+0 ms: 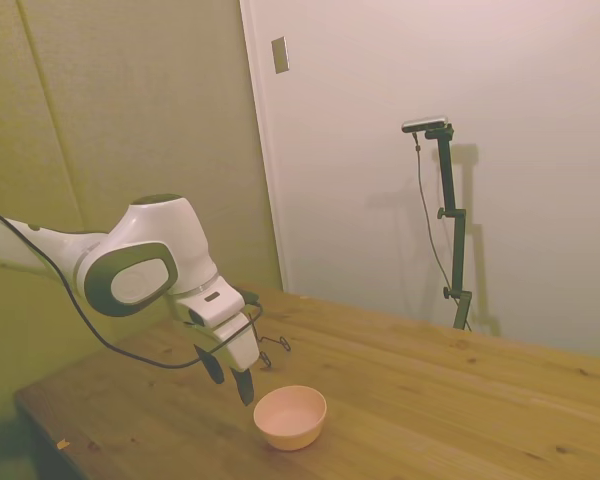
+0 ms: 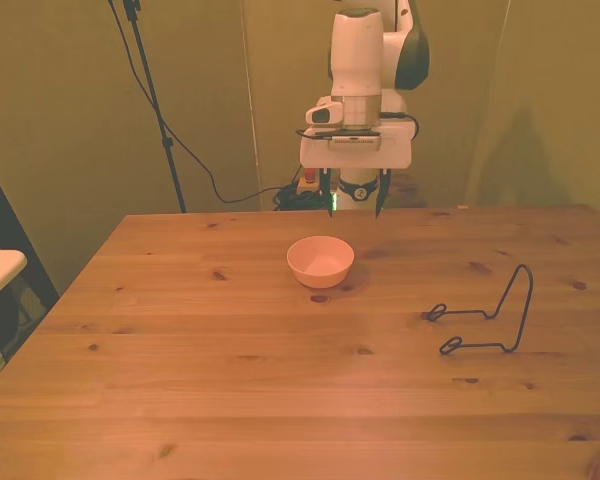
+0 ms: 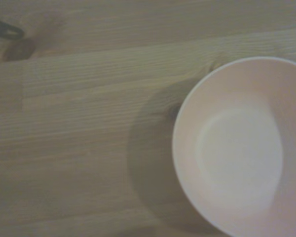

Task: Load the bowl

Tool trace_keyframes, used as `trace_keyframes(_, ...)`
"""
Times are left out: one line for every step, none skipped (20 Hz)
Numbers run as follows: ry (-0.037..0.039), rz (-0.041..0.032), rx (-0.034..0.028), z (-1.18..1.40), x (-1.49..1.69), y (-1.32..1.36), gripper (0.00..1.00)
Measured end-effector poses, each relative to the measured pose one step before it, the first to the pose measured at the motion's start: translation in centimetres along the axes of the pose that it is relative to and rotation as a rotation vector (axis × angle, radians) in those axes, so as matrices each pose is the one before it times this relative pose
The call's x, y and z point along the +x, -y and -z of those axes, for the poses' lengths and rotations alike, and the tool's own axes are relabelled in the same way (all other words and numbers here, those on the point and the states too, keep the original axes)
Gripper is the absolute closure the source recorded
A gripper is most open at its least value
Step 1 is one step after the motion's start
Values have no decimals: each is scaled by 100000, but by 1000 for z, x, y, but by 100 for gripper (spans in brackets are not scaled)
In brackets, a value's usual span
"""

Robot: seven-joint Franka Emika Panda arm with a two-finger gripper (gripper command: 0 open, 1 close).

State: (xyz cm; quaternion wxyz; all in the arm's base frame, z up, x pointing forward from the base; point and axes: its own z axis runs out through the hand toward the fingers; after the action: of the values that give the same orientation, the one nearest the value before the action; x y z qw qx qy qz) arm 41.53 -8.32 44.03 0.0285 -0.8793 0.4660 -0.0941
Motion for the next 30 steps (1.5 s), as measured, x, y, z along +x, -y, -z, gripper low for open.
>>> trace_keyframes(-223,-236,-178,9,311,36,0)
trace_keyframes(-215,-63,-368,-57,294,121,0)
trace_keyframes(-227,-73,-378,-63,280,228,0)
trace_keyframes(-112,-319,-346,-112,275,258,0)
trace_keyframes(-123,-563,-254,-110,298,287,0)
trace_keyframes(135,-464,-308,-205,308,308,0)
trace_keyframes(200,-491,-307,-282,289,300,0)
trace_keyframes(240,-538,-350,-403,297,326,0)
trace_keyframes(91,-513,-172,-478,252,340,0)
trace_keyframes(368,-376,-358,-574,211,383,0)
trace_keyframes(259,-361,-213,-630,164,408,0)
trace_keyframes(151,-215,-352,-659,133,409,0)
trace_keyframes(320,-258,-612,-715,68,439,0)
trace_keyframes(459,-27,-782,-712,22,380,0)
trace_keyframes(319,145,-990,-716,36,376,100)
trace_keyframes(151,284,-974,-642,33,370,100)
trace_keyframes(243,-41,-473,-589,53,316,100)
trace_keyframes(383,-94,-403,-513,60,224,100)
trace_keyframes(321,-294,-314,-338,109,121,100)
trace_keyframes(103,-377,-101,-180,189,10,100)
trace_keyframes(-13,-489,5,-32,222,-67,100)
trace_keyframes(-93,-478,92,48,199,-99,100)
trace_keyframes(-71,-323,85,45,150,-80,100)
trace_keyframes(-14,-130,26,12,61,-37,100)
trace_keyframes(42,73,-19,-21,-26,22,100)
trace_keyframes(61,181,-26,-30,-69,57,100)
trace_keyframes(48,251,1,-15,-95,84,100)
trace_keyframes(69,223,-30,-34,-88,74,100)
trace_keyframes(54,119,-39,-32,-46,39,100)
trace_keyframes(47,63,-38,-30,-24,20,100)
